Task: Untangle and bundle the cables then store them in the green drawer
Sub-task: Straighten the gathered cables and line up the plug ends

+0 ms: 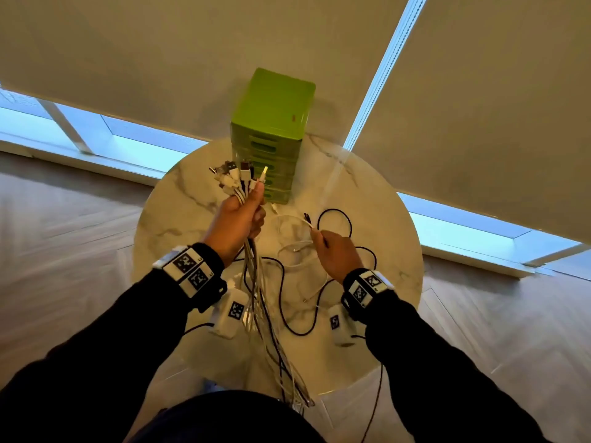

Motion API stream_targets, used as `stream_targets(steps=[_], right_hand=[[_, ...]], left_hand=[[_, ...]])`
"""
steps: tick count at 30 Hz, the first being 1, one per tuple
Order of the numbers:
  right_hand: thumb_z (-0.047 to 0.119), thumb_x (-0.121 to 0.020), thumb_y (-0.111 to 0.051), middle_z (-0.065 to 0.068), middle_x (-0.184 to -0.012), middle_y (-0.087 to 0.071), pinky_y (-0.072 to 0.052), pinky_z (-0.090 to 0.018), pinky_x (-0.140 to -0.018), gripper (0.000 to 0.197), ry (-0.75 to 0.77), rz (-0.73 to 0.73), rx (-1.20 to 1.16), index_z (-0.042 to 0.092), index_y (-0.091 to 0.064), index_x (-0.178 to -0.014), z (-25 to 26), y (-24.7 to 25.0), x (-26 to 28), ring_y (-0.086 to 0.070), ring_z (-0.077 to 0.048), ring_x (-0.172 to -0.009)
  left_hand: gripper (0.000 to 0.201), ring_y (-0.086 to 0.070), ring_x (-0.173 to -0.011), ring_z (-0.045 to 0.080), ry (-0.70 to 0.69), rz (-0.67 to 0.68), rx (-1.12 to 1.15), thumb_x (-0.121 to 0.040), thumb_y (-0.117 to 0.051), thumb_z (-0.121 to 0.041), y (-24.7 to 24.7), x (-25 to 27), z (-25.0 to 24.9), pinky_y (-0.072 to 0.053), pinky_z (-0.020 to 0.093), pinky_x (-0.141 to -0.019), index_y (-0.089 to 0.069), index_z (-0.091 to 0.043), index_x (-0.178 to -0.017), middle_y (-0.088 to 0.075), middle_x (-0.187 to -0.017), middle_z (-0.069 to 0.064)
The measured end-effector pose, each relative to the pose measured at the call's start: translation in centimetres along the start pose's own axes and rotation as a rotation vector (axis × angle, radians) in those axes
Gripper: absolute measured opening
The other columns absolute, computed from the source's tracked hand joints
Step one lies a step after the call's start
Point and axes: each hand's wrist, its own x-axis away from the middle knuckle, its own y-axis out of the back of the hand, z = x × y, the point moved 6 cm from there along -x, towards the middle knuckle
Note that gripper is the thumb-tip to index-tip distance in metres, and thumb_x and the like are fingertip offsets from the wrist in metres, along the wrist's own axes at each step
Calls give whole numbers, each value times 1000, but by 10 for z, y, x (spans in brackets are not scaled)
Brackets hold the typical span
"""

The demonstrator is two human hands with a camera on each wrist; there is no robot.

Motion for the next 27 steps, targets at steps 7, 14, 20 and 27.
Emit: stream_targets(steps=[7, 14, 20, 27], right_hand=[[42, -107, -36, 7, -67, -55, -43, -39, -62, 29, 249, -48, -383, 30, -52, -87, 97, 13, 17, -52, -13, -60], [41, -108, -32, 0, -83, -68, -49, -39, -65, 32, 391, 56, -227, 24, -58, -105, 102, 1, 24, -62, -21, -72], [46, -107, -30, -3, -86, -71, -51, -39, -64, 35, 453, 125, -121, 25, -56, -114, 95, -1, 30, -64, -22, -73], [53, -106, -27, 5, -66, -53, -44, -31, -71, 51, 294, 369, -237, 25, -48, -69, 45, -31, 44, -50, -12, -62]], left_hand=[[42, -33, -52, 8, 165, -88, 159, -103, -48, -51, -7, 10, 32, -27, 25, -51, -58, -15, -83, -40, -62, -5], [34, -44, -59, 13, 131, -38, 143, -97, -62, -44, -14, 14, 28, -36, 29, -57, -60, -19, -74, -45, -66, 2], [32, -50, -64, 14, 118, 2, 72, -100, -62, -36, -13, 13, 33, -40, 36, -67, -60, -18, -73, -51, -66, -1], [39, -47, -47, 11, 2, -227, 205, -108, -45, -32, 16, 1, 6, -34, 27, -51, -41, -20, -72, -39, -53, -9]])
